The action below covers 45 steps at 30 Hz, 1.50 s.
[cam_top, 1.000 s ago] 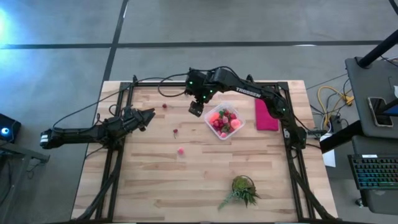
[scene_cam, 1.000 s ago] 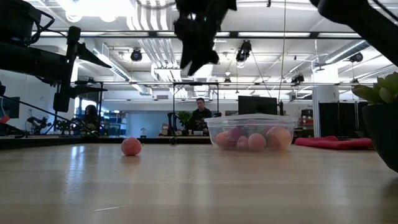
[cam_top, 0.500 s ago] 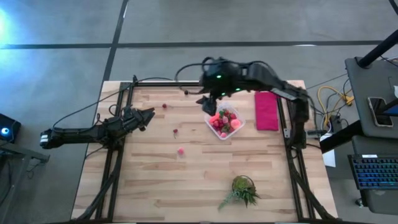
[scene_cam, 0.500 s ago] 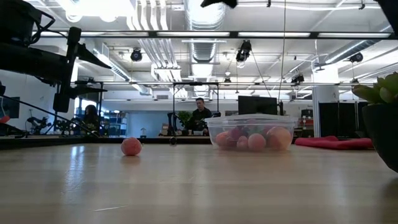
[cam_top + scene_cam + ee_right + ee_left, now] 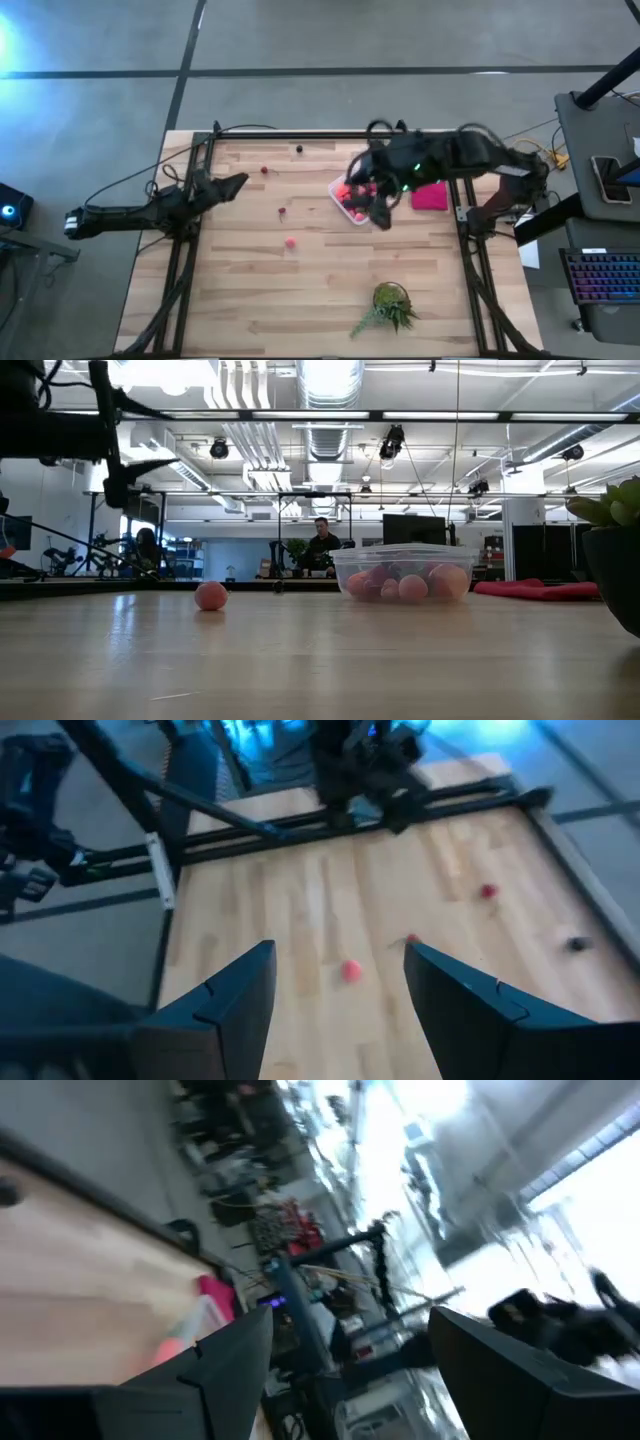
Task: Pick and placing Produce into tupperware
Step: Put the pink apricot into the transparent container
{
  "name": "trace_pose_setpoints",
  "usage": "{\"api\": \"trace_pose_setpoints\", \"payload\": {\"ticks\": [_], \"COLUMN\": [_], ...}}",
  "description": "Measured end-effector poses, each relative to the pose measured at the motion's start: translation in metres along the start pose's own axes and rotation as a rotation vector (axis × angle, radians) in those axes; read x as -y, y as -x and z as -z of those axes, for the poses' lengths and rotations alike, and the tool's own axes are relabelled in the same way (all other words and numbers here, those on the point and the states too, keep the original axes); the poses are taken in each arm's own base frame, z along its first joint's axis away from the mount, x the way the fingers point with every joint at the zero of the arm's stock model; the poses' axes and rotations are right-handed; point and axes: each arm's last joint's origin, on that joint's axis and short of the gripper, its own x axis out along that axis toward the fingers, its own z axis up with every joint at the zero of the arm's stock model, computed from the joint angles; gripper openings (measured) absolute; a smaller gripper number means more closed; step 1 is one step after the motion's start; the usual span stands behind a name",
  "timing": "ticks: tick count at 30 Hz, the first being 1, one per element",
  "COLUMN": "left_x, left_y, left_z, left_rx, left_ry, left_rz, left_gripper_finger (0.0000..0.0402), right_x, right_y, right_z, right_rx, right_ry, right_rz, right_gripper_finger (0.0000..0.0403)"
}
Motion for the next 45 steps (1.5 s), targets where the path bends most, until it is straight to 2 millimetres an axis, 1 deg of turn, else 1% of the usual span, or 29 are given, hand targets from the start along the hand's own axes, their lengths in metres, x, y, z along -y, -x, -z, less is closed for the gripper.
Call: {"api": "trace_pose_setpoints", "payload": {"ticks": [2,4,6,8,11,14,16,18,21,23,25,27,28,29,30,31,35,36,37,39,42,45], "left_x": [0.005,0.013,0.024,0.039,0.060,0.078,0.087,0.097,0.108,0.115,0.119,0.121,0.119,0.116,0.113,0.110,0.100,0.100,0.105,0.115,0.119,0.123], "left_y": [0.000,0.001,0.000,0.000,-0.001,-0.005,-0.008,-0.012,-0.019,-0.025,-0.030,-0.035,-0.039,-0.044,-0.047,-0.051,-0.064,-0.067,-0.070,-0.075,-0.080,-0.085], "left_z": [-0.001,-0.003,-0.005,-0.010,-0.019,-0.025,-0.027,-0.029,-0.030,-0.030,-0.029,-0.027,-0.023,-0.018,-0.013,-0.009,0.007,0.008,0.007,0.005,0.005,0.006], "left_rx": [-0.014,-0.046,-0.090,-0.092,-0.068,-0.141,-0.253,-0.383,-0.559,-0.619,-0.659,-0.709,-0.748,-0.796,-0.842,-0.887,-1.041,-1.057,-1.050,-1.021,-1.056,-1.077], "left_ry": [-0.050,-0.134,-0.245,-0.329,-0.458,-0.606,-0.719,-0.822,-0.953,-1.010,-1.048,-1.057,-1.053,-1.048,-1.046,-1.047,-1.074,-1.102,-1.139,-1.230,-1.373,-1.420], "left_rz": [0.065,0.151,0.219,0.286,0.342,0.282,0.198,0.109,0.007,-0.027,-0.046,-0.049,-0.046,-0.044,-0.036,-0.020,0.036,0.048,0.081,0.155,0.212,0.225], "left_gripper_finger": [0.0255,0.0255,0.0255,0.0255,0.0255,0.0255,0.0255,0.0255,0.0255,0.0255,0.0255,0.0255,0.0255,0.0255,0.0255,0.0255,0.0255,0.0255,0.0255,0.0255,0.0255,0.0255], "right_x": [0.002,0.010,0.018,0.027,0.048,0.063,0.068,0.068,0.071,0.076,0.081,0.087,0.090,0.092,0.092,0.092,0.085,0.084,0.083,0.084,0.085,0.087], "right_y": [-0.016,-0.029,-0.033,-0.025,-0.001,0.015,0.023,0.030,0.029,0.026,0.026,0.026,0.025,0.023,0.021,0.020,0.020,0.020,0.020,0.020,0.020,0.019], "right_z": [0.009,0.020,0.031,0.042,0.065,0.088,0.099,0.109,0.130,0.146,0.162,0.180,0.190,0.197,0.204,0.208,0.214,0.217,0.220,0.228,0.241,0.251], "right_rx": [-0.008,-0.027,-0.008,0.042,0.114,0.234,0.331,0.411,0.450,0.437,0.421,0.389,0.364,0.355,0.356,0.367,0.517,0.548,0.577,0.616,0.653,0.683], "right_ry": [-0.049,-0.107,-0.151,-0.168,-0.207,-0.243,-0.247,-0.228,-0.215,-0.229,-0.278,-0.380,-0.451,-0.485,-0.475,-0.435,-0.201,-0.158,-0.130,-0.109,-0.109,-0.101], "right_rz": [-0.017,-0.028,-0.059,-0.066,-0.045,-0.044,-0.092,-0.144,-0.153,-0.087,0.017,0.135,0.172,0.187,0.183,0.136,-0.180,-0.235,-0.275,-0.310,-0.331,-0.336], "right_gripper_finger": [0.0215,0.0215,0.0214,0.0215,0.0215,0.0215,0.0215,0.0214,0.0215,0.0215,0.0214,0.0215,0.0215,0.0215,0.0215,0.0215,0.0215,0.0215,0.0215,0.0215,0.0215,0.0215]}}
